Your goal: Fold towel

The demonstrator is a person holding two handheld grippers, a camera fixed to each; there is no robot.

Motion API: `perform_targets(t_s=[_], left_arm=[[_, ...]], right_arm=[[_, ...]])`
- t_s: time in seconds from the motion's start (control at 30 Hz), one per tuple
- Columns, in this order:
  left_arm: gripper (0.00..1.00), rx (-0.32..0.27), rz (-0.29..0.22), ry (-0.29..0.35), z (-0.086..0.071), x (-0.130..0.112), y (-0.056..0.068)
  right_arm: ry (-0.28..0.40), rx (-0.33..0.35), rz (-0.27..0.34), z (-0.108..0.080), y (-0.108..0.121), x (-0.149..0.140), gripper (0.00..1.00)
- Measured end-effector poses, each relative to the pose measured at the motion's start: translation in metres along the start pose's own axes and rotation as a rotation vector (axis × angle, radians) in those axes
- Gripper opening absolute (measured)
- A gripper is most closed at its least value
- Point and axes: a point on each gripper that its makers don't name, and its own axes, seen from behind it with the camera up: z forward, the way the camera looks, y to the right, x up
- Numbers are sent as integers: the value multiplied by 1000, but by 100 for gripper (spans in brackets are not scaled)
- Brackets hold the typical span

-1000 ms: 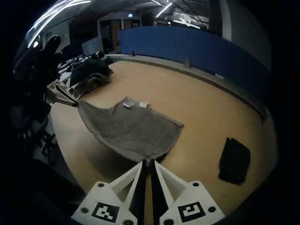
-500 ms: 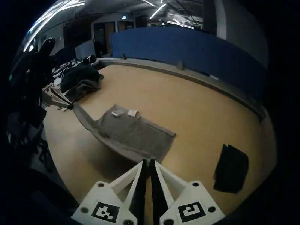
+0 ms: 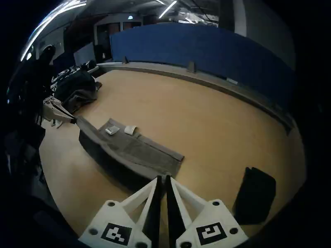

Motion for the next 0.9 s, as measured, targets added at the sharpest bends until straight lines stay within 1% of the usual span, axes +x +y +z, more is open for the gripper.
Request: perform_targets(t_s=[0.2, 0.37, 0.67, 0.77, 0.9], left_arm=[[0, 15, 7, -27, 22, 0, -14], [0, 17, 1, -46, 38, -1, -21], [0, 30, 11, -85, 68, -7, -36], [0, 41, 0, -90, 75, -9, -41], [0, 50, -21, -94, 82, -11, -45]], right_arm=[[-15, 3, 25, 24, 9, 3, 7], [-36, 0, 38, 41, 16, 0, 7], [-74, -2, 68, 67, 23, -9, 7], [-84, -3, 80, 75, 25, -10, 8], [-100, -12, 84, 84, 28, -14, 9]])
